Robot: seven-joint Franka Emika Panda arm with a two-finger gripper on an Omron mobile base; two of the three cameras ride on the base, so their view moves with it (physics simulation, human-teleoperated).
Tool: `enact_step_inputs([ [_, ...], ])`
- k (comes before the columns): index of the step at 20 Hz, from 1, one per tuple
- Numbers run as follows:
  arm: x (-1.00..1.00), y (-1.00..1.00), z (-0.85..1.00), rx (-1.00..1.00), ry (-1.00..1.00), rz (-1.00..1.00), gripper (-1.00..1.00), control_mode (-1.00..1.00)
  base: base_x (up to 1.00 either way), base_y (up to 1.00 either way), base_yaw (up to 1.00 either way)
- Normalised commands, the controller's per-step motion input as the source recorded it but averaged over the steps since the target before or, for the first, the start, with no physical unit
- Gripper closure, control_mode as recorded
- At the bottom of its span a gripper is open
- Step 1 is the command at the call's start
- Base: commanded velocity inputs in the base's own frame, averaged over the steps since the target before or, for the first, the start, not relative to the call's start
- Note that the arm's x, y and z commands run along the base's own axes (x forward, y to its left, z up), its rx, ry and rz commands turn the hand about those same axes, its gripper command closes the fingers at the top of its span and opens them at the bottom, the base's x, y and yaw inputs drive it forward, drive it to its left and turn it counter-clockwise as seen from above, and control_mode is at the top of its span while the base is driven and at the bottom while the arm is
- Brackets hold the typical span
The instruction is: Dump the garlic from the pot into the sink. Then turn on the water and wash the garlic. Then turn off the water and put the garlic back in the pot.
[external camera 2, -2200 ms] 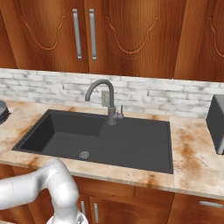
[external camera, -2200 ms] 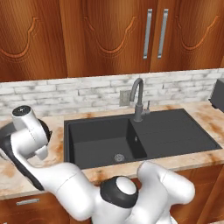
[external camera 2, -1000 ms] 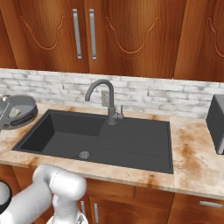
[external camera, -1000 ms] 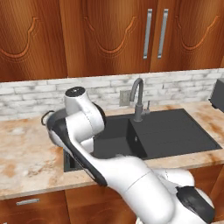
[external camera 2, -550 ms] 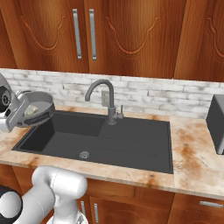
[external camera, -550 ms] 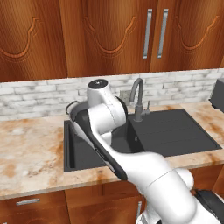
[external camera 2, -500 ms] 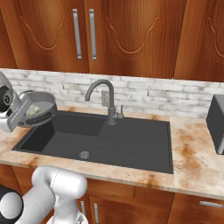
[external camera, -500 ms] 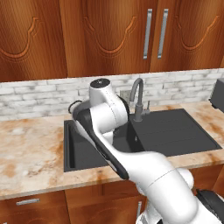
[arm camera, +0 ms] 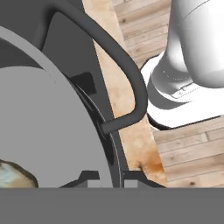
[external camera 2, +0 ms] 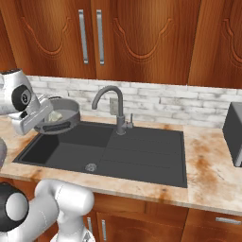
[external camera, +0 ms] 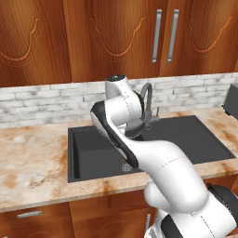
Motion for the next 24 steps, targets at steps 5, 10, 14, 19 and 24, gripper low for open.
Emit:
enact_step_inputs([
  [5, 0.83, 0.0, 0.04, -0.09, 0.06, -0.2, 1.0, -1.0, 0.0, 0.0, 0.0],
  [10, 0.66, 0.0, 0.0, -0.13, 0.0, -0.15, 1.0, -1.0, 0.0, 0.0, 0.0],
  [14, 0.26, 0.12, 0.0, -0.21, -0.01, -0.13, 1.0, -1.0, 0.0, 0.0, 0.0],
  [19, 0.24, 0.1, 0.0, -0.25, -0.04, -0.15, 1.0, -1.0, 0.0, 0.0, 0.0],
  [24, 0.24, 0.01, 0.0, -0.25, -0.14, -0.17, 1.0, -1.0, 0.0, 0.0, 0.0],
])
